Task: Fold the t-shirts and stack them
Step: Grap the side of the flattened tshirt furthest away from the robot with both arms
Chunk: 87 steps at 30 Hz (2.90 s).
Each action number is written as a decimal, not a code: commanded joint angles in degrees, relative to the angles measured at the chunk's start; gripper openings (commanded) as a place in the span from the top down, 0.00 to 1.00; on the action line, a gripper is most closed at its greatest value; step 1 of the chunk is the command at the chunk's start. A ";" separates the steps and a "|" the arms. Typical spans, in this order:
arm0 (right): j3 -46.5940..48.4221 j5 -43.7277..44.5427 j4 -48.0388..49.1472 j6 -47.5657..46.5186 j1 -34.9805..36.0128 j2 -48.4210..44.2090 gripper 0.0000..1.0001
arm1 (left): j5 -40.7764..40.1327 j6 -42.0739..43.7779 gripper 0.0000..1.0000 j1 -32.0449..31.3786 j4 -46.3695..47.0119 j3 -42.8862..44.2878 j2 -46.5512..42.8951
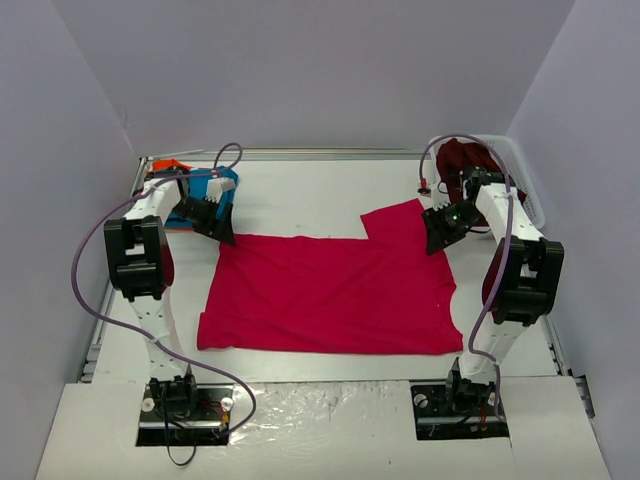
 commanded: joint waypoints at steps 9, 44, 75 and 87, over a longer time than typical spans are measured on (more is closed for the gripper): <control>-0.79 0.48 -1.02 0.62 1.15 0.88 0.67 | -2.11 -15.97 0.39 2.17 15.84 -1.20 -2.07; -1.23 2.68 -0.66 1.06 1.94 3.60 0.69 | -2.03 -17.29 0.49 1.82 18.22 -2.61 4.70; -0.79 3.03 -0.49 1.24 2.20 2.29 0.71 | -0.45 -17.38 0.98 1.11 16.20 -1.38 -8.74; 10.88 4.88 -0.49 4.49 2.03 3.07 0.62 | -1.33 -15.71 0.97 0.94 15.31 -4.36 -12.61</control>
